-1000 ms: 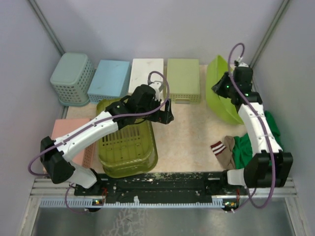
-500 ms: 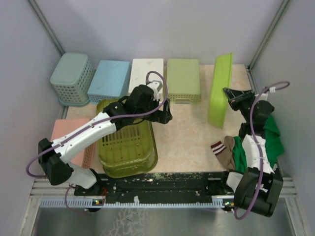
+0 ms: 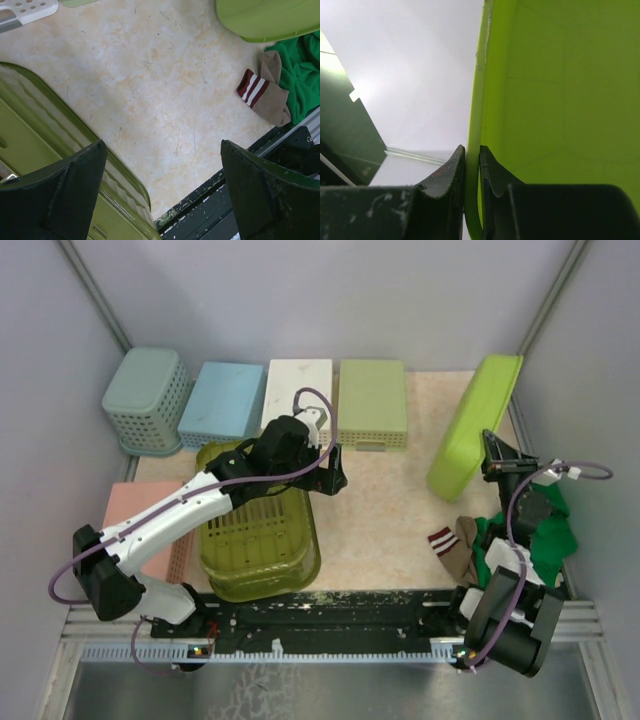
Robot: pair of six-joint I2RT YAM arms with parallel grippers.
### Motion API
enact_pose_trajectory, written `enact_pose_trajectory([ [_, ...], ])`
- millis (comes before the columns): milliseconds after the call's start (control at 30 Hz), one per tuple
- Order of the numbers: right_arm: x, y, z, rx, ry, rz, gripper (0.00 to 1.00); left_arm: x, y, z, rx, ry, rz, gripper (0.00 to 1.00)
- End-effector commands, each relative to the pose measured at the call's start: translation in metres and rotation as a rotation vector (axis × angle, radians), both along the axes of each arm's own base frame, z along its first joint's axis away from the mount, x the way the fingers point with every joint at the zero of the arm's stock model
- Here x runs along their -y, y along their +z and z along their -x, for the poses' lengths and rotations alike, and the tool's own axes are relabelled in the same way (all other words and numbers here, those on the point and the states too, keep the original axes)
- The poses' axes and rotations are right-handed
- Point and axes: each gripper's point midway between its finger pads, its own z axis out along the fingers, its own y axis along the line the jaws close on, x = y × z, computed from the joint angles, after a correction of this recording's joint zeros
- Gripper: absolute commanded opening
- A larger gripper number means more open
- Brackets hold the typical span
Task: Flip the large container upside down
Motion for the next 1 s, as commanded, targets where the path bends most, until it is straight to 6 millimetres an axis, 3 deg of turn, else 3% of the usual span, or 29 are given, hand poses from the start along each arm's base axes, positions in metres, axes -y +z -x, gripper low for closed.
enact_pose_trajectory([
  [0,0.017,0.007,0.012,0.067,-0.034,-0.083,0.0,0.002,0.013,0.001,0.044,-0.017,0.024,1.0],
  [233,0.033,-0.009,0.022,0.039,-0.075,-0.125,0.0,0.007,0.013,-0.001,0.043,-0.032,0.02,1.0],
  [533,0.028,-0.002,0.024,0.128,-0.01,-0.127,0.0,0.009,0.01,-0.002,0.038,-0.035,0.019,1.0],
  [967,0.024,-0.021,0.02,0.106,0.036,-0.133,0.0,0.012,0.006,-0.003,0.026,-0.038,0.015,1.0],
])
